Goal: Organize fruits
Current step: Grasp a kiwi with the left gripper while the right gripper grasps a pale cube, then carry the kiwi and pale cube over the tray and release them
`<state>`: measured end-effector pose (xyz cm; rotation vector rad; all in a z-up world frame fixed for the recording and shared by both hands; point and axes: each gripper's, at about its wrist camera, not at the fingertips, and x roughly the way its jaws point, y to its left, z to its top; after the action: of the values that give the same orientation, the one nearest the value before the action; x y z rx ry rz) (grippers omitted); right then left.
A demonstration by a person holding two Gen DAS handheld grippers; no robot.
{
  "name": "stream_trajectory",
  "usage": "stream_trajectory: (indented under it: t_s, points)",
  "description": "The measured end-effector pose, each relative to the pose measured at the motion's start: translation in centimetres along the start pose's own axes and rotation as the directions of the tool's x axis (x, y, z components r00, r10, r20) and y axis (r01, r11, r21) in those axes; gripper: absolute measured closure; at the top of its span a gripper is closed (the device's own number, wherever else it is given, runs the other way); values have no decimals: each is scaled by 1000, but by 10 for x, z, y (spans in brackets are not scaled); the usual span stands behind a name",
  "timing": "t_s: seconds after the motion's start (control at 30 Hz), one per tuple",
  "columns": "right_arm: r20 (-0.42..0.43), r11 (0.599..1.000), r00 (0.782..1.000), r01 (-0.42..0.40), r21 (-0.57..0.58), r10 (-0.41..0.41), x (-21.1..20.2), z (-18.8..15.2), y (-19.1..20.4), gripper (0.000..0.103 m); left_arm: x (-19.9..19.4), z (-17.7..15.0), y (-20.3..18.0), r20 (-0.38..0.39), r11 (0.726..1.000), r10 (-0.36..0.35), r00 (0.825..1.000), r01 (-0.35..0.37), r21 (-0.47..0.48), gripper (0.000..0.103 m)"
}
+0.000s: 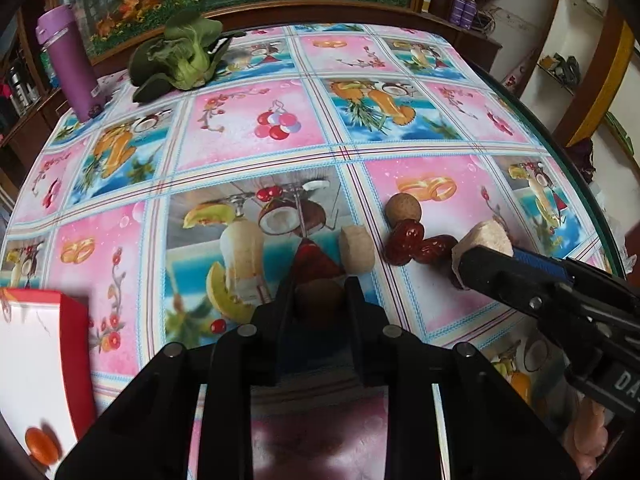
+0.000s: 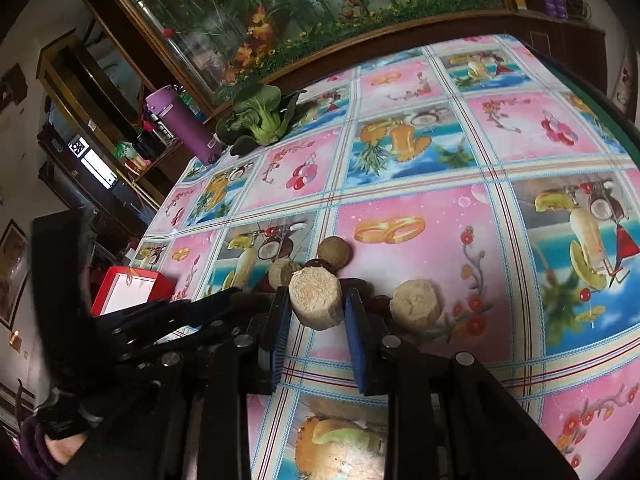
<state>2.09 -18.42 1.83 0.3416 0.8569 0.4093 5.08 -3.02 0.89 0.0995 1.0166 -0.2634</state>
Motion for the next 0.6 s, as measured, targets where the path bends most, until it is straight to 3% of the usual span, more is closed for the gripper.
stream_trajectory:
  t_s: [0.23, 0.33, 0.47, 0.6]
  points:
    - [4, 998, 1000, -23, -66, 24, 0, -10, 31, 77, -60, -26, 0, 123, 999, 40, 992, -40, -5, 76]
    - [0, 993, 997, -81, -89, 81, 0, -19, 58, 77, -90, -40, 14, 172, 997, 72, 982, -67, -34, 76]
    - [-46, 978, 991, -132, -162, 126, 15, -32, 112, 78, -126, -61, 51, 222, 984, 170, 960, -152, -96, 76]
    - [-103, 948, 983, -175, -265, 153, 34, -42, 176, 78, -148, -78, 102, 223, 955, 273, 936, -235, -180, 76]
